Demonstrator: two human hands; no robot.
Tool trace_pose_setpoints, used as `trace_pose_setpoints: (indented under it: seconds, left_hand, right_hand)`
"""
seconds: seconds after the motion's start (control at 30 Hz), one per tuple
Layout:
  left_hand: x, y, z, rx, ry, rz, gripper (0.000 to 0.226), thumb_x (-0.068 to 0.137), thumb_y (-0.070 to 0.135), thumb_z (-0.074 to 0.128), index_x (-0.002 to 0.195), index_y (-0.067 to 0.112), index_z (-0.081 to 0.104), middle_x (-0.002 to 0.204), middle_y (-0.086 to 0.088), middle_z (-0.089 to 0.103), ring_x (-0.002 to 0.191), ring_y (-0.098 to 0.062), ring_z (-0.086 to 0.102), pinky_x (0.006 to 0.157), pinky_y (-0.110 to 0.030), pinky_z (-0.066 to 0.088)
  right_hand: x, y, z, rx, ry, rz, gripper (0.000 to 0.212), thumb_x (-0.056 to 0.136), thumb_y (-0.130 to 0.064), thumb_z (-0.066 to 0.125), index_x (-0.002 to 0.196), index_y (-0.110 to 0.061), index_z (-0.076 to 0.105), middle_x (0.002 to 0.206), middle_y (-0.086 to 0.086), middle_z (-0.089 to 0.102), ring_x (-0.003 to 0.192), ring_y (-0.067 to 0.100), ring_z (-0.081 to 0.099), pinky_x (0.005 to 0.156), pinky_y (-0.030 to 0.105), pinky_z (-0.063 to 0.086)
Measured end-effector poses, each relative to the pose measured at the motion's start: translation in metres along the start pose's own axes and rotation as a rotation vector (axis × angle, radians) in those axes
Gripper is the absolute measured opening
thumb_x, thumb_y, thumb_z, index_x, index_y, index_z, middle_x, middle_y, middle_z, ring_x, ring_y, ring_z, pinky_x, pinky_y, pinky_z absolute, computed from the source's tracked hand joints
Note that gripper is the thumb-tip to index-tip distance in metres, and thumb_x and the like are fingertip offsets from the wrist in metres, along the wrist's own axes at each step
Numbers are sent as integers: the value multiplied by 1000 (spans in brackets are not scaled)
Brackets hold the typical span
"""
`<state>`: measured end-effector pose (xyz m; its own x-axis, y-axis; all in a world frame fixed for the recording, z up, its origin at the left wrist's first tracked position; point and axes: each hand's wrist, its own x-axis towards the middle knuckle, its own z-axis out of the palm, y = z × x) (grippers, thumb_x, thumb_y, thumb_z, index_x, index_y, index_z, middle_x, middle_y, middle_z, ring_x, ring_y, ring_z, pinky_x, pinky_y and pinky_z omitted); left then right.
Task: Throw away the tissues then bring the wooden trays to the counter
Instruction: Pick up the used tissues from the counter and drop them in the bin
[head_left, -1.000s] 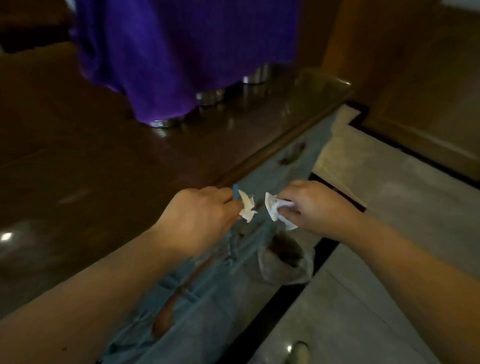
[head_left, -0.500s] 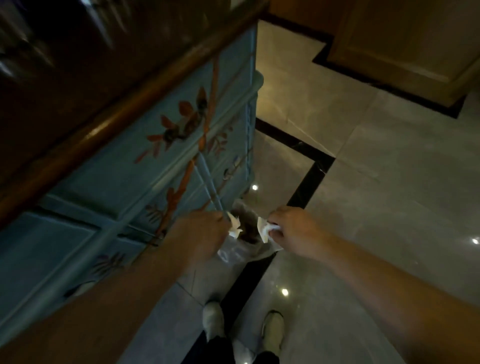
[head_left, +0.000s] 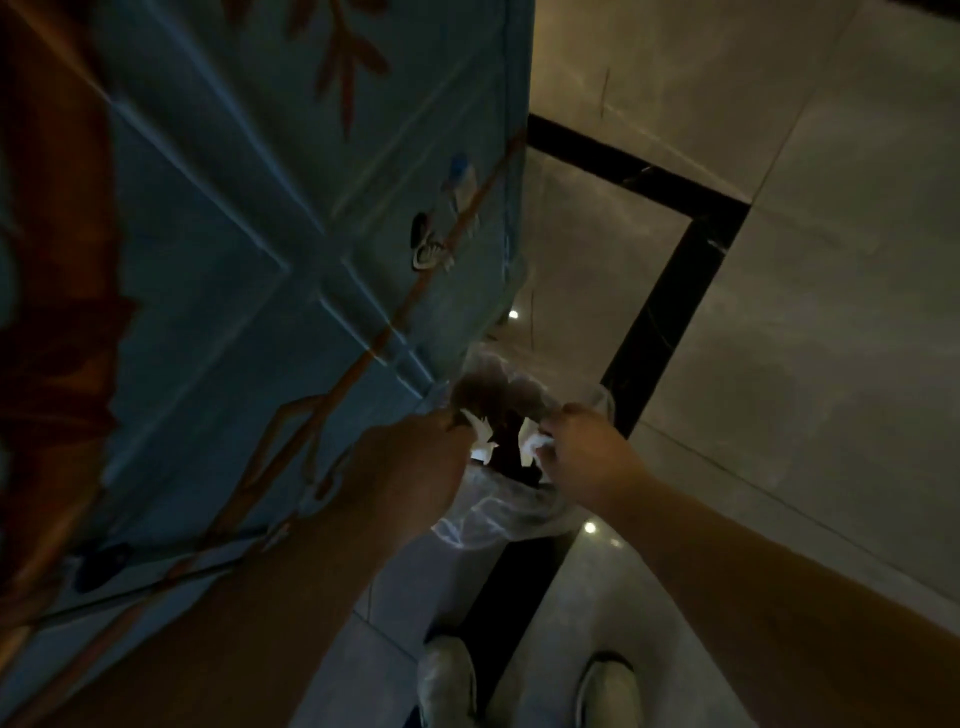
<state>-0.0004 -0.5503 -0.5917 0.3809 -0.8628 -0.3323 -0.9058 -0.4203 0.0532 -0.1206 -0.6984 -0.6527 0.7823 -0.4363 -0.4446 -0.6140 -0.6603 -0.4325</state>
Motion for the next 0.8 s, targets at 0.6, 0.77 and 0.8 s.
trace_pose_setpoints:
  seconds: [0.6,0.77,0.8]
  left_hand:
    - [70,-7,104,-13,-70,0,53,91,35,52,139,21,37,138,-6,49,121,-29,44,87,-44,44]
    - [48,3,70,40,-21,61,68,90,48,42,146,16,21,149,-13,36,133,-31,33,105,-46,34]
    - [41,7,57,36,-10,68,69,89,50,41,146,16,21,149,-14,35,135,-31,31,108,-46,32]
  right_hand:
    - [36,47,46,-211,-12,-146,79,77,-49,67,142,-27,26,145,9,35,124,32,44,91,46,46]
    - [8,45,14,-316,32,-199,97,74,-57,67,147,-29,10,158,14,16,141,36,21,110,54,27]
    - [-2,44,5,-328,40,-210,98,75,-58,66,148,-29,8,159,15,13,142,36,18,111,54,25]
